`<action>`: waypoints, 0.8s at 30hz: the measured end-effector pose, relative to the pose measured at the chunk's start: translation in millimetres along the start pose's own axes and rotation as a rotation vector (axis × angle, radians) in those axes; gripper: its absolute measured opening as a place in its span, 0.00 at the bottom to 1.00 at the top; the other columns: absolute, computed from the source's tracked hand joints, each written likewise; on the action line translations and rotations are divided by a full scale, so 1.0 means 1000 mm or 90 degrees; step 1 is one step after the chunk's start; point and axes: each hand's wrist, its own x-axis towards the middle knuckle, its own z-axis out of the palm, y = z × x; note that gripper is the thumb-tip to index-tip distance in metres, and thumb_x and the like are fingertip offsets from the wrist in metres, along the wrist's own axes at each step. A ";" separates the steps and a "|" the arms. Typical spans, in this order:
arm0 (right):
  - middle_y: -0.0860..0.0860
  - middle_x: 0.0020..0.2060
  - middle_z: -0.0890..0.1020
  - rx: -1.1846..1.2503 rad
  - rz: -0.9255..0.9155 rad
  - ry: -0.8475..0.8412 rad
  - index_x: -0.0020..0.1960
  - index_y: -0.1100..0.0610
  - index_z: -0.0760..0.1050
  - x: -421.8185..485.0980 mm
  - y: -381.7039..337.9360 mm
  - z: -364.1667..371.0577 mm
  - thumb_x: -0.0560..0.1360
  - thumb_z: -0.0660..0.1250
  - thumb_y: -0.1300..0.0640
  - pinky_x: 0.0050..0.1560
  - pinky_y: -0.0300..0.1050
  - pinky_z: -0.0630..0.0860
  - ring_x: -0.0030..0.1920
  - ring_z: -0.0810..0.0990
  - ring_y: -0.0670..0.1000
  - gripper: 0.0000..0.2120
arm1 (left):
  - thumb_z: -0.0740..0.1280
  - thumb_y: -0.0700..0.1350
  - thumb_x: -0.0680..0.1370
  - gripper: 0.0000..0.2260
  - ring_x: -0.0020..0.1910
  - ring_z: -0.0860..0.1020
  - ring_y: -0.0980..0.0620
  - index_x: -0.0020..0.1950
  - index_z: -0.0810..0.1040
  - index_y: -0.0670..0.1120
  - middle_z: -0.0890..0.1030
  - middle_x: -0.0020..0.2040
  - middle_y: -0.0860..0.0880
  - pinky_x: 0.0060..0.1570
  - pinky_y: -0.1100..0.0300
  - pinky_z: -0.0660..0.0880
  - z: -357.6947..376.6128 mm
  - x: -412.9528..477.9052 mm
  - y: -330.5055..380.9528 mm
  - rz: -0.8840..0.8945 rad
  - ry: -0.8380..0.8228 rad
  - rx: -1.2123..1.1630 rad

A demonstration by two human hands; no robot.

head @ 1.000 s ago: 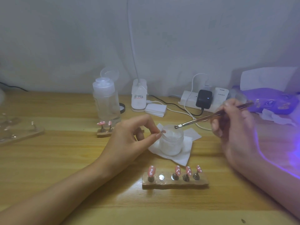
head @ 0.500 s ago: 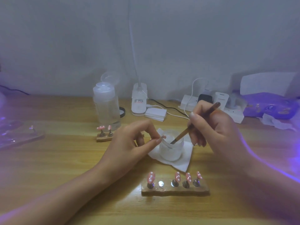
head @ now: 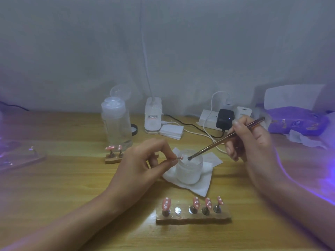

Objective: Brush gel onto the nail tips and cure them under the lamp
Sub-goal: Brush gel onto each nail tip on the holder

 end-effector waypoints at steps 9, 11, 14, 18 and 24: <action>0.52 0.24 0.75 0.128 0.140 0.069 0.38 0.55 0.72 -0.007 0.007 0.000 0.71 0.67 0.48 0.25 0.35 0.69 0.25 0.73 0.46 0.11 | 0.75 0.42 0.74 0.06 0.27 0.72 0.59 0.42 0.79 0.49 0.76 0.33 0.64 0.32 0.73 0.66 0.000 0.000 -0.001 -0.009 -0.007 0.008; 0.53 0.25 0.75 0.141 0.131 0.068 0.39 0.55 0.72 -0.008 0.006 0.001 0.70 0.67 0.48 0.25 0.35 0.70 0.25 0.73 0.46 0.11 | 0.75 0.41 0.75 0.06 0.28 0.71 0.59 0.42 0.79 0.49 0.76 0.34 0.64 0.32 0.73 0.65 0.000 -0.001 -0.001 -0.015 -0.003 0.011; 0.53 0.25 0.76 0.160 0.116 0.060 0.39 0.55 0.73 -0.009 0.004 0.003 0.71 0.67 0.47 0.26 0.35 0.70 0.25 0.74 0.47 0.11 | 0.74 0.41 0.75 0.07 0.29 0.72 0.58 0.42 0.79 0.51 0.78 0.37 0.61 0.32 0.72 0.65 0.000 -0.001 -0.002 -0.023 0.007 0.001; 0.53 0.25 0.76 0.178 0.109 0.031 0.37 0.53 0.74 -0.010 0.003 0.005 0.74 0.64 0.50 0.26 0.35 0.70 0.26 0.74 0.47 0.09 | 0.75 0.41 0.74 0.08 0.30 0.73 0.58 0.42 0.79 0.51 0.78 0.39 0.60 0.33 0.73 0.65 -0.001 -0.002 -0.001 -0.019 0.009 0.006; 0.52 0.27 0.78 0.171 0.122 -0.016 0.33 0.48 0.76 -0.012 0.003 0.006 0.74 0.63 0.52 0.27 0.35 0.71 0.27 0.74 0.46 0.11 | 0.75 0.43 0.73 0.06 0.30 0.75 0.55 0.41 0.79 0.50 0.79 0.40 0.57 0.32 0.68 0.70 0.000 -0.001 -0.001 -0.019 0.002 -0.010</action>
